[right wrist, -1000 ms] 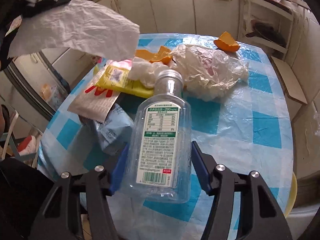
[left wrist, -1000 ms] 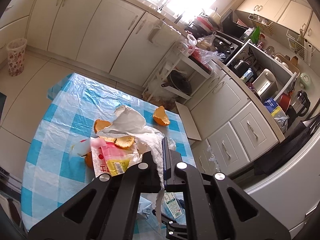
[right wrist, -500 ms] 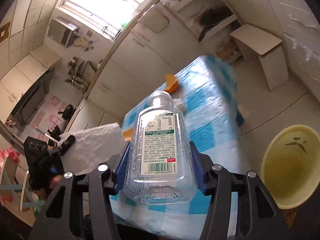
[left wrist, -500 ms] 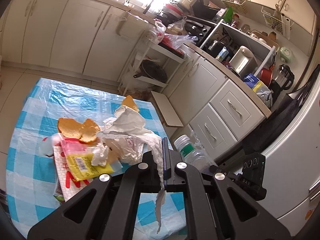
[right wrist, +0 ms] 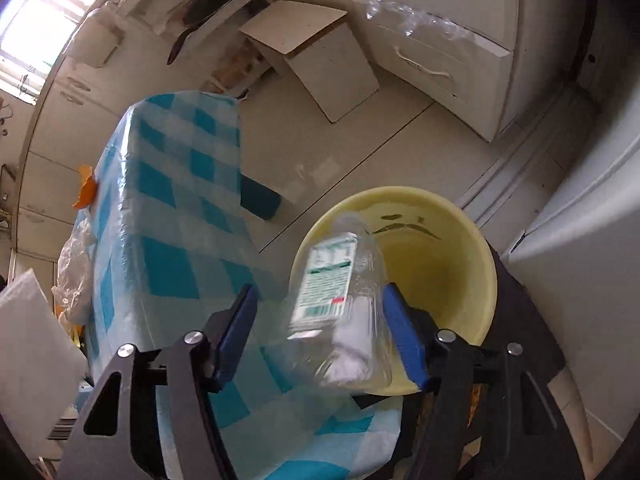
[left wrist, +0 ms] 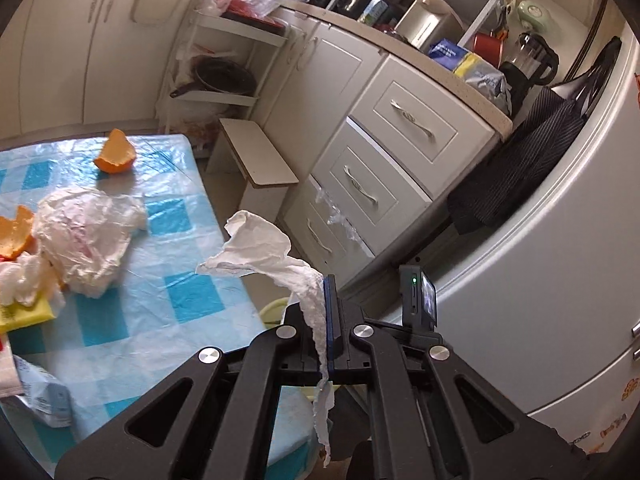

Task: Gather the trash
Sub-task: 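Drop the bottle into the yellow bucket with the right gripper while the left drops the tissue, then grasp the white tissue pile with the right gripper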

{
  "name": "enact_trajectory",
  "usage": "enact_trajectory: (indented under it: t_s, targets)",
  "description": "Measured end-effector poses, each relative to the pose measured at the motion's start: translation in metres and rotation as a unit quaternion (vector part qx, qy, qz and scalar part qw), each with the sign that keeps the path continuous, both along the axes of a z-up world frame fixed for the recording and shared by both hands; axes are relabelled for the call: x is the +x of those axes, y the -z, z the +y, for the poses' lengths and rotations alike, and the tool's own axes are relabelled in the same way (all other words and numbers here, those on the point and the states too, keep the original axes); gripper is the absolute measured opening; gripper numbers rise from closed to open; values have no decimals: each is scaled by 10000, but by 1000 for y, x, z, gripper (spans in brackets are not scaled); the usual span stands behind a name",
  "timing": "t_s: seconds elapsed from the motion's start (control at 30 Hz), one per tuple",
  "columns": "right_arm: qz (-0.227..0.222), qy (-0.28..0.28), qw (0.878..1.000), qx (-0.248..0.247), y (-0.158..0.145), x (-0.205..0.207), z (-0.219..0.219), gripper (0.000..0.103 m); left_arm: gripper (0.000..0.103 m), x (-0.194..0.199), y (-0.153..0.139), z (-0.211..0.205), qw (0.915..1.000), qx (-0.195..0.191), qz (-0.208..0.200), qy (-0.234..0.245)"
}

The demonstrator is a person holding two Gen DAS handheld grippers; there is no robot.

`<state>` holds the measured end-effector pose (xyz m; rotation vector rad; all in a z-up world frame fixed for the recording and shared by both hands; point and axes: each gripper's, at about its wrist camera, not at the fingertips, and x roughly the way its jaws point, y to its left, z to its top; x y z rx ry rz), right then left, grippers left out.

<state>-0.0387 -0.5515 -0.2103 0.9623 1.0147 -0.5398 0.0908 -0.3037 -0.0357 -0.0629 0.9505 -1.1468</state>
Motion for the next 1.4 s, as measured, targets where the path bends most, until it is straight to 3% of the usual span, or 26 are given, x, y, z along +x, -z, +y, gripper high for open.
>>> enact_trajectory:
  t_s: [0.17,0.3,0.53,0.63,0.67,0.73,0.77,0.8,0.93,1.13,1.27,1.4]
  targets:
    - [-681,229,9957,-584,-61,-14,-16,80,1,-20,38,-41,9987,442,196,163]
    - [-1319,387,9846,-1078,-107,-27,-23,84,1,-27,65,-69,9962,766,353,196]
    - [-1919,485,9708,-1354,-140,-33,-20,87,1,-41,110,-124,9888,1314,616,363]
    - [-2053,538,9661,-1469,-149,-29,-18,87,2,-47,132,-148,9817,1684,767,443]
    - [-2070,533,9654,-1495,-151,-27,-19,87,7,-48,138,-155,9794,1815,758,449]
    - [-2113,541,9645,-1491,-153,-27,-19,88,28,-49,147,-163,9753,2041,745,399]
    - [-2132,547,9647,-1447,-154,-27,-21,88,46,-48,150,-166,9740,2115,736,336]
    - [-2145,555,9650,-1405,-154,-26,-23,88,54,-49,151,-166,9737,2140,717,301]
    - [-2194,610,9644,-1341,-156,-27,-26,88,66,-47,149,-166,9729,2198,662,288]
    - [-2242,624,9630,-1362,-159,-21,-24,88,67,-38,113,-141,9799,1974,270,-2]
    - [-2267,548,9613,-1466,-162,-9,-13,89,76,-30,71,-92,9849,1667,-218,-417]
    - [-2244,229,9610,-1597,-167,11,11,90,81,-11,40,-18,9802,1591,-638,-995]
